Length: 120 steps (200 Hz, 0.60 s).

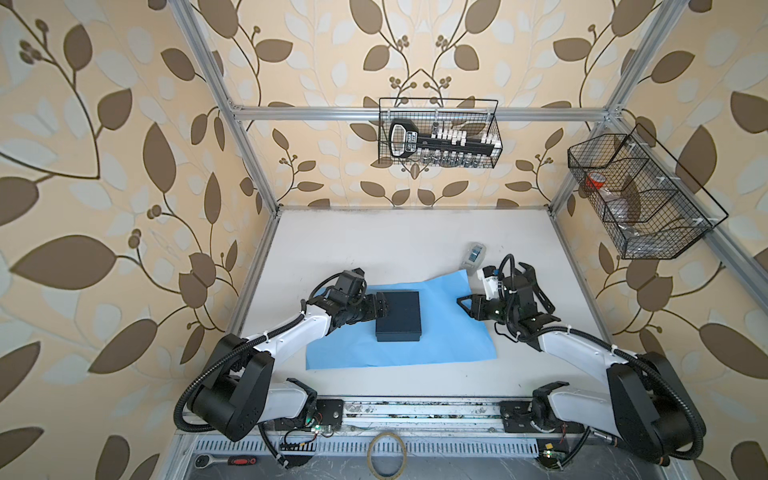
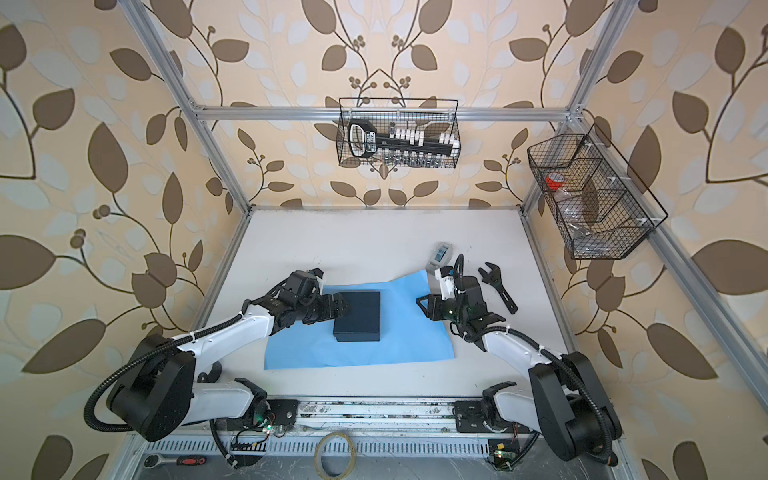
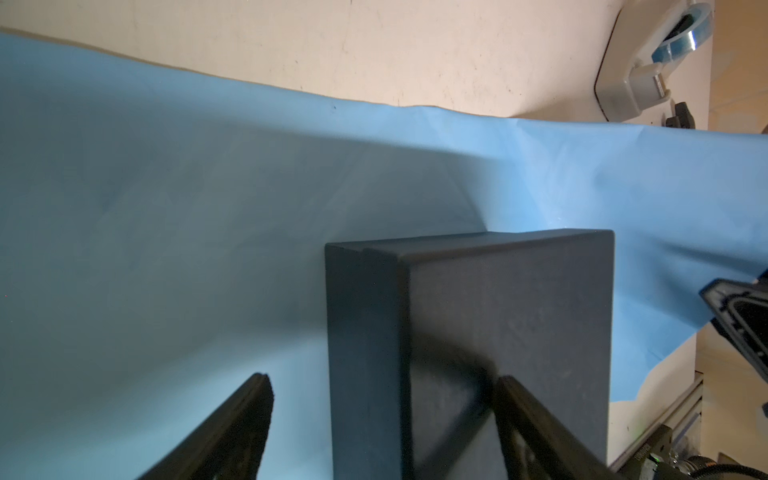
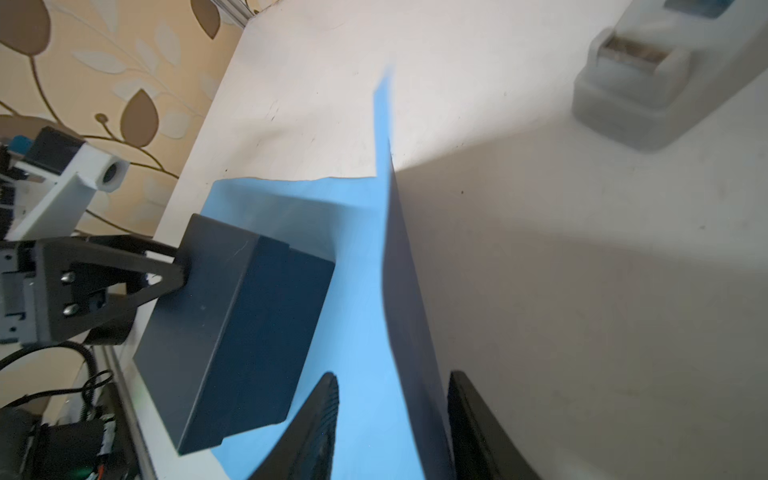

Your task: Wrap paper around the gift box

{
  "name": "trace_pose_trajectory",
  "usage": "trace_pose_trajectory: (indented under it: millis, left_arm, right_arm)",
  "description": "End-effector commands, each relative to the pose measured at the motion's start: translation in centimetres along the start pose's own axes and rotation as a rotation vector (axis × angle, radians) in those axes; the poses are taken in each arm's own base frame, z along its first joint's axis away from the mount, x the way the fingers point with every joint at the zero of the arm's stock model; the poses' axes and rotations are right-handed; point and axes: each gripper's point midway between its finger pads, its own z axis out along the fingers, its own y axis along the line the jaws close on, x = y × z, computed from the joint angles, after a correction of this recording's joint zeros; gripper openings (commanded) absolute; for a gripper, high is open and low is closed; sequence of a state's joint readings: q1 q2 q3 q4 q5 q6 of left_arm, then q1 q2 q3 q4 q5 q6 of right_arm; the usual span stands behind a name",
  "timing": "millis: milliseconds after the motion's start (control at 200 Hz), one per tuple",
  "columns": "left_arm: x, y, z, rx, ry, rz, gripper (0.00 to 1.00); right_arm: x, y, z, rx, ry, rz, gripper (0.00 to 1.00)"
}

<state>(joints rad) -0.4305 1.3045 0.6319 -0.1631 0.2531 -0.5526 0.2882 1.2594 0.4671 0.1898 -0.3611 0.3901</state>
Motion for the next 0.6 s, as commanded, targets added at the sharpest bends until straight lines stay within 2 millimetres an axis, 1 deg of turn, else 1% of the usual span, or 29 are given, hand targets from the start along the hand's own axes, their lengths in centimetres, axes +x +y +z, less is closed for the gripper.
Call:
trace_pose_trajectory:
  millis: [0,110,170,260,405,510,550,595]
  left_arm:
    - [2.8,3.3,0.3,-0.123,0.086,-0.003,0.85]
    - [2.8,3.2,0.3,-0.119,0.088,-0.003,0.85]
    - [2.8,3.2,0.4,-0.121,0.092,-0.002,0.85]
    - [2.7,3.1,0.3,-0.121,0.089,0.001,0.85]
    - [2.5,3.0,0.2,-0.117,0.084,-0.002,0.85]
    - [2.4,2.9,0.1,-0.117,0.082,-0.001,0.85]
    - [2.4,2.9,0.2,-0.117,0.082,-0.001,0.85]
    - [2.3,2.8,0.1,-0.116,0.079,-0.001,0.85]
  right_arm:
    - [-0.6,-0.7,0.6,0.079,0.012,-0.083,0.45]
    - [-0.5,-0.8,1.0,0.086,0.029,-0.079,0.37]
    - [-0.2,-1.1,0.7,0.109,0.042,-0.071,0.36]
    - [0.2,-1.9,-0.2,0.153,0.056,-0.043,0.35]
    - [2.3,-3.2,-1.3,0.156,0.101,0.047,0.37]
    - [3.6,-3.2,-1.6,0.139,0.116,0.072,0.35]
    - [3.9,-3.2,-1.7,0.137,0.118,0.077,0.35]
    - [3.9,-3.1,-1.7,0.129,0.116,0.075,0.31]
